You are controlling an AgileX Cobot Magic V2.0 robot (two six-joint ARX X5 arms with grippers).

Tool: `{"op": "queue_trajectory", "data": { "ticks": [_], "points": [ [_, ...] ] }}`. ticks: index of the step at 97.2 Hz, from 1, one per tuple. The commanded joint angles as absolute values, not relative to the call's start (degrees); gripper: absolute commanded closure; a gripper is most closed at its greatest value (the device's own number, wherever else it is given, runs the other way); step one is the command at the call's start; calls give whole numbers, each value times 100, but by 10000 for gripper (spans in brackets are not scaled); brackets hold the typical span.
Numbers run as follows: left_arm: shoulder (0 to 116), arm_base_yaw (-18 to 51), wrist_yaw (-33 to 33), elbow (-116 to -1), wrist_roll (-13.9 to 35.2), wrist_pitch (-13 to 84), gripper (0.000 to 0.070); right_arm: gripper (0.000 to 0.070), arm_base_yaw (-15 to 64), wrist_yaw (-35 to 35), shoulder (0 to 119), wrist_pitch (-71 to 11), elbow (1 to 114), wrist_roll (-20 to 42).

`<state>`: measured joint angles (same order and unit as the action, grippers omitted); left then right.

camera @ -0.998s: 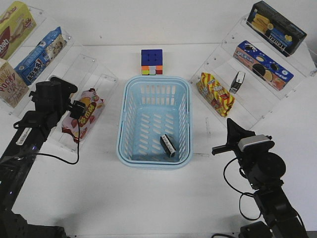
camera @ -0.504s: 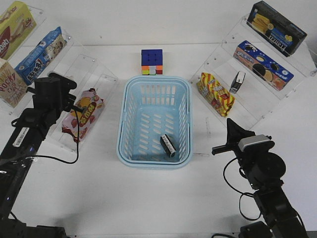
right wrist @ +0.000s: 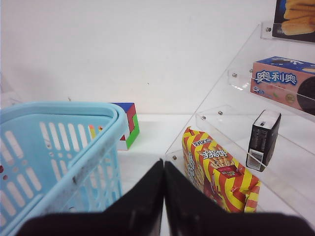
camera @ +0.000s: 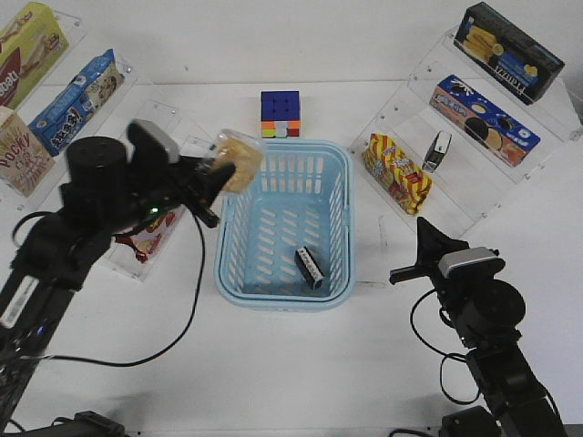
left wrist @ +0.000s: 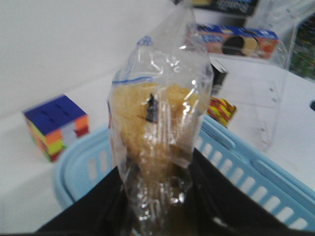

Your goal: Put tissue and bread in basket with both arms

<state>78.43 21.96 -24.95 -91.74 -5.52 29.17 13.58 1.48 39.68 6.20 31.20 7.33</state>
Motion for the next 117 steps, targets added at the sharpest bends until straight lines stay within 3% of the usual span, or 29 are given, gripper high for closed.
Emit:
{"op": "queue_trajectory", "data": {
  "ticks": [1, 9, 23, 33, 43, 57, 80, 95, 106, 117],
  "points": [
    [8165, 2506, -2539, -9220, -375, 3048, 657, 700, 1380, 148, 3981, 679, 3175, 812],
    [8458, 2818, -2536, -9220, -401, 3083, 622, 700, 1380, 145, 3981, 679, 3175, 814],
    [8796, 3048, -2536, -9220, -427, 3035, 331, 700, 1380, 148, 3981, 676, 3175, 814],
    [8818, 3057, -2534, -9225, -423, 3030, 294, 700, 1380, 145, 3979, 666, 3175, 805],
    [8626, 2952, -2434, -9308, -388, 3076, 336, 700, 1378, 137, 3979, 666, 3175, 762],
    [8068, 2652, -1896, -9515, -379, 3299, 700, 700, 1378, 25, 3972, 663, 3175, 766],
    [6827, 2252, -279, -9494, -364, 3964, 699, 700, 1380, -25, 3938, 679, 3175, 764],
    [5872, 1964, 80, -8639, -187, 3992, 699, 700, 1380, -21, 3938, 683, 3175, 764],
    [4974, 1828, 429, -7166, -99, 3223, 699, 700, 1380, -23, 3938, 683, 3175, 764],
    [3988, 1804, 464, -5306, -78, 1566, 699, 700, 1380, -23, 3938, 683, 3175, 766]
  ]
}}
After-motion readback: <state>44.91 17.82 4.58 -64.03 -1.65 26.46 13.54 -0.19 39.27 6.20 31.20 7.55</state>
